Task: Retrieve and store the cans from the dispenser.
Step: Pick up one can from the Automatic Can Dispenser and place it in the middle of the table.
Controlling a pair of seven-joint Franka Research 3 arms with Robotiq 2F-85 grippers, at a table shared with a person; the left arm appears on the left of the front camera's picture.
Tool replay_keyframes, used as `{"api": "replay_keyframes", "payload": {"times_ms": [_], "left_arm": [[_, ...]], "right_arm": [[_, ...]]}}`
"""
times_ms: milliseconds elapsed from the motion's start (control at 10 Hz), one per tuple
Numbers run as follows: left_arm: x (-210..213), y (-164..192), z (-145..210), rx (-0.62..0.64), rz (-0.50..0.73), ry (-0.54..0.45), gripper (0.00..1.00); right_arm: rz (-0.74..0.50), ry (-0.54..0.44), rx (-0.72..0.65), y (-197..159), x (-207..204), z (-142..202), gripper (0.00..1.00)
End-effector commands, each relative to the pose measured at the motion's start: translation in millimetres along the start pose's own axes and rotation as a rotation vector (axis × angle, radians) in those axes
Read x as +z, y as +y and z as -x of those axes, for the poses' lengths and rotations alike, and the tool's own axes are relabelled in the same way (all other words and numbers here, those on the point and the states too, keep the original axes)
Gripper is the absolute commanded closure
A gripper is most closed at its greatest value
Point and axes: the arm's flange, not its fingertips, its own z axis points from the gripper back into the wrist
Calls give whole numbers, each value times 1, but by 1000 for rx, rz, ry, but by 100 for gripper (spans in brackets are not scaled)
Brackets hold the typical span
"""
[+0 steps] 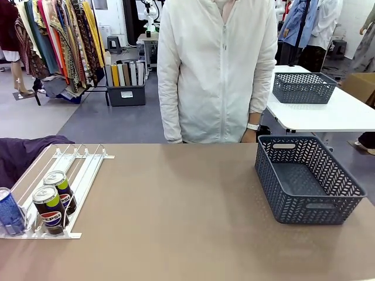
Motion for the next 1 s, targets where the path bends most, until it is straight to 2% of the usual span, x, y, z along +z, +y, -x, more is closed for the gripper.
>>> {"api": "replay_keyframes", "payload": {"times_ms": [0, 200, 300, 500, 700, 900], "left_arm": [[-19, -68, -45, -90, 71, 23, 100], [-51, -193, -90, -329, 81, 95, 100], [-74, -249, -94, -419, 65, 141, 100], [-120, -347, -78, -532, 46, 191, 100], [-182, -427, -54, -582, 34, 226, 100], [-235, -462, -31, -662, 21, 257, 100]], "right_arm": [[-21, -12, 14, 3, -1, -2, 0], [-21, -12, 14, 3, -1, -2, 0], [-21, -12, 14, 3, -1, -2, 0], [-21, -12, 14, 3, -1, -2, 0], [-21, -12, 14, 3, -1, -2, 0], [-21, -12, 14, 3, -1, -2, 0]]}}
